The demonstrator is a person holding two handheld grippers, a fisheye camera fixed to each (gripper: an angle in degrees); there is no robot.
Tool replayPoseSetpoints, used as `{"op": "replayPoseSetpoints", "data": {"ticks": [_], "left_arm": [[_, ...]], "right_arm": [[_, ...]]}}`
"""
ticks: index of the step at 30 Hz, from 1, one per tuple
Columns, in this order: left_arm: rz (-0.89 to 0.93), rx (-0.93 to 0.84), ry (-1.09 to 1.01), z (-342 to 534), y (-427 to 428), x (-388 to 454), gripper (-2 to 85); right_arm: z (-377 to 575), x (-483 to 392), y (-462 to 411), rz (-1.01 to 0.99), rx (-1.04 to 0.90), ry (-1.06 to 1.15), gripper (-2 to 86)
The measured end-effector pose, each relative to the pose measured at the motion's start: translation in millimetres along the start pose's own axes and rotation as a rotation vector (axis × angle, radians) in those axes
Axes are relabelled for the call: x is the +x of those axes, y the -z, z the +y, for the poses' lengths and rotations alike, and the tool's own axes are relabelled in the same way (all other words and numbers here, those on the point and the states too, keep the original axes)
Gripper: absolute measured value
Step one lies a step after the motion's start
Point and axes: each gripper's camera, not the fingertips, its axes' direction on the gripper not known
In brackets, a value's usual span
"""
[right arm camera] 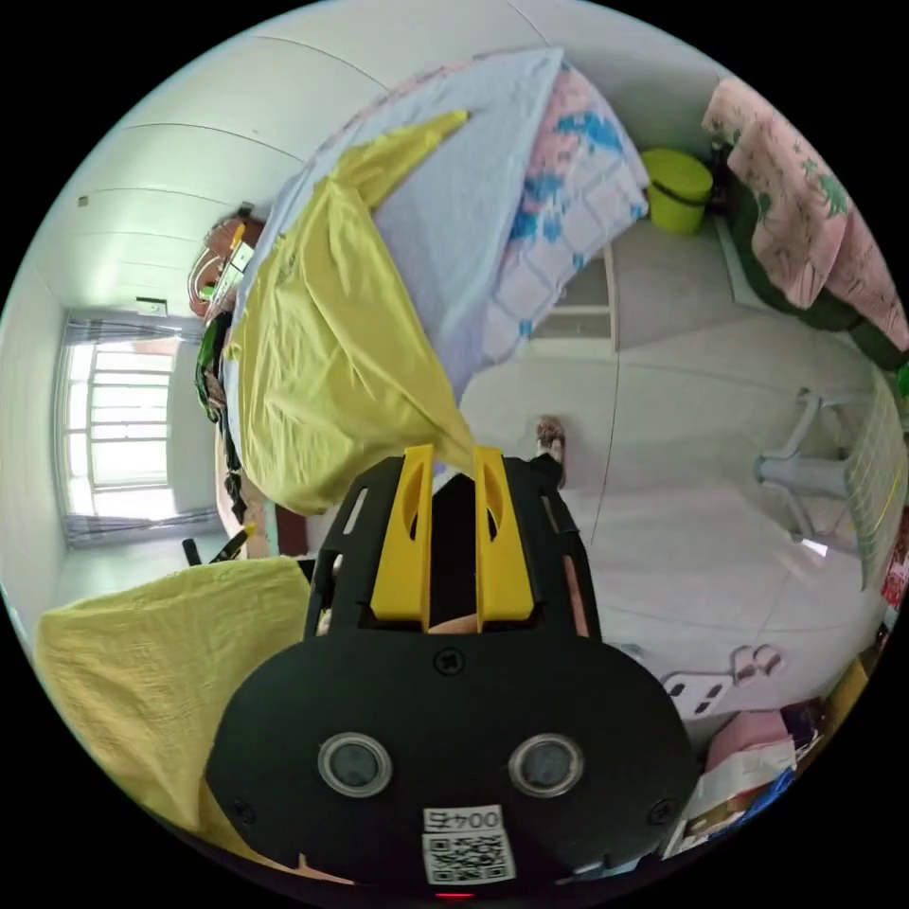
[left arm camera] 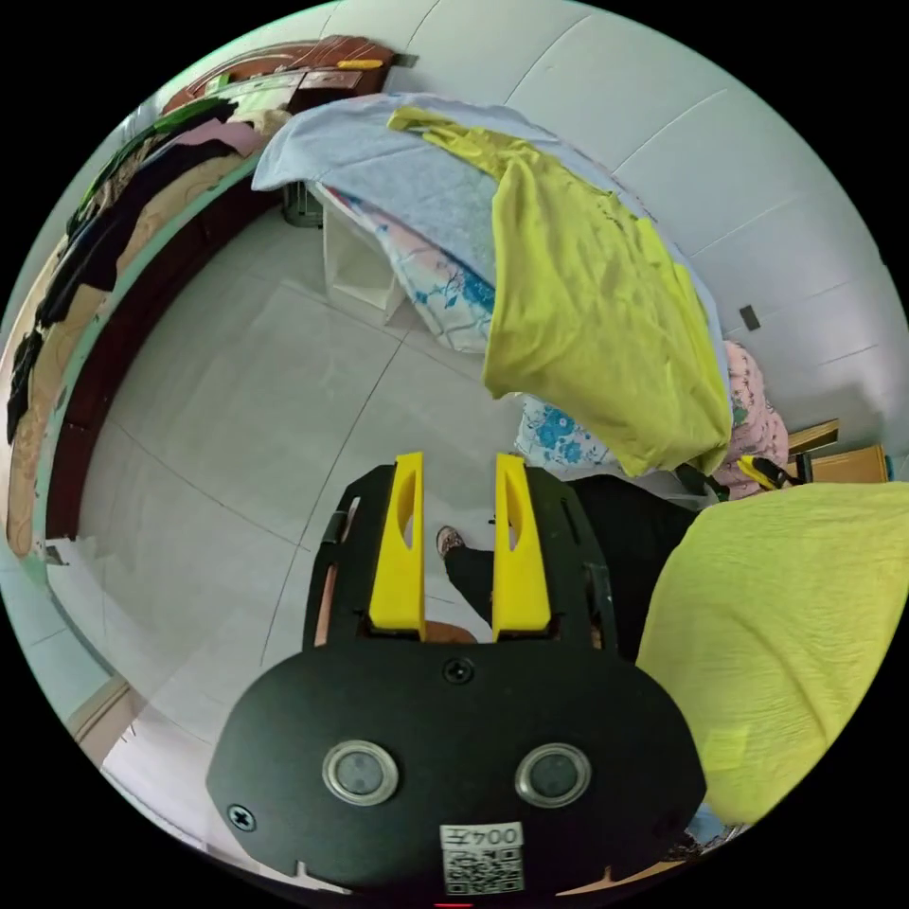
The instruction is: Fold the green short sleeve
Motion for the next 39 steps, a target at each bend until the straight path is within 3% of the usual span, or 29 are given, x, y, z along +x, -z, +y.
{"op": "replayPoseSetpoints", "data": {"ticks": [5, 10, 17, 27, 33, 39], "left_arm": [[0.08, 0.145, -0.152, -63.9, 4.3, 100.7, 9.2], [0.12, 0.073, -0.328, -132.4, -57.1, 219.8, 8.4], [-0.026, -0.043, -0.395, -205.1, -137.6, 337.4, 7.0], [-0.16, -0.191, -0.411, -249.7, -184.7, 409.1, 3.5], [-0.171, -0.228, -0.352, -275.4, -201.3, 428.8, 1.4], [-0.168, -0.248, -0.316, -296.1, -215.2, 443.1, 1.0]], "right_arm": [[-70.5, -24.4, 67.4, 0.004, 0.261, 0.103, 8.6], [-172.7, -34.4, 74.2, 0.02, 0.284, 0.123, 9.4], [-305.5, -29.1, 66.5, 0.11, 0.224, 0.134, 10.5], [-382.4, -6.6, 45.4, 0.157, 0.124, 0.178, 9.9], [-396.4, -10.3, 53.8, 0.117, 0.09, 0.255, 0.5], [-441.4, -29.1, 105.4, 0.321, 0.11, 0.39, -0.3]]}}
